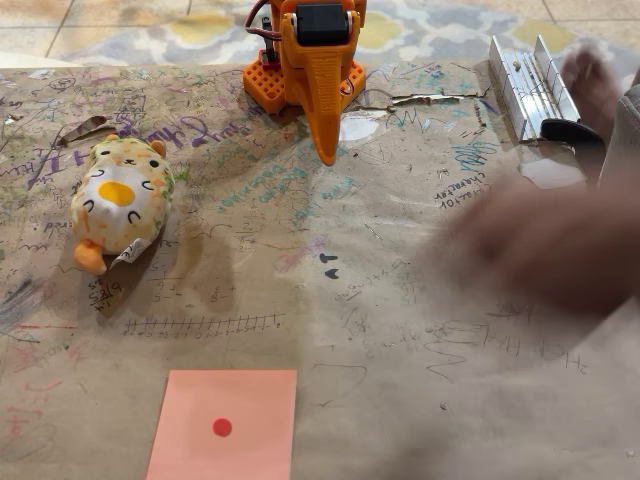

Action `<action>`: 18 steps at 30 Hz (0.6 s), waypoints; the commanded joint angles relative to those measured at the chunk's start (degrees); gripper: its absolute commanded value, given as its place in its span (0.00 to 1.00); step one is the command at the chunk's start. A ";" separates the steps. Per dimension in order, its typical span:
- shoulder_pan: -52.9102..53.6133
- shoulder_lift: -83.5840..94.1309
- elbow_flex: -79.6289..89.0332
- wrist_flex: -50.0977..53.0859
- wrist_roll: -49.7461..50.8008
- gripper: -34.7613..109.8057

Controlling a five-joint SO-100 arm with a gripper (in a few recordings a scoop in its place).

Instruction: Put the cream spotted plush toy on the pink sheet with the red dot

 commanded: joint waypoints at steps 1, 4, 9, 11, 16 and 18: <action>-0.35 0.79 0.88 -0.18 -0.70 0.24; -0.35 0.79 0.88 -0.18 -0.70 0.24; -0.35 0.79 0.88 -0.18 -0.70 0.24; -0.35 0.79 0.88 -0.18 -0.70 0.24; -0.35 0.79 0.88 -0.18 -0.70 0.24; -0.35 0.79 0.88 -0.18 -0.70 0.24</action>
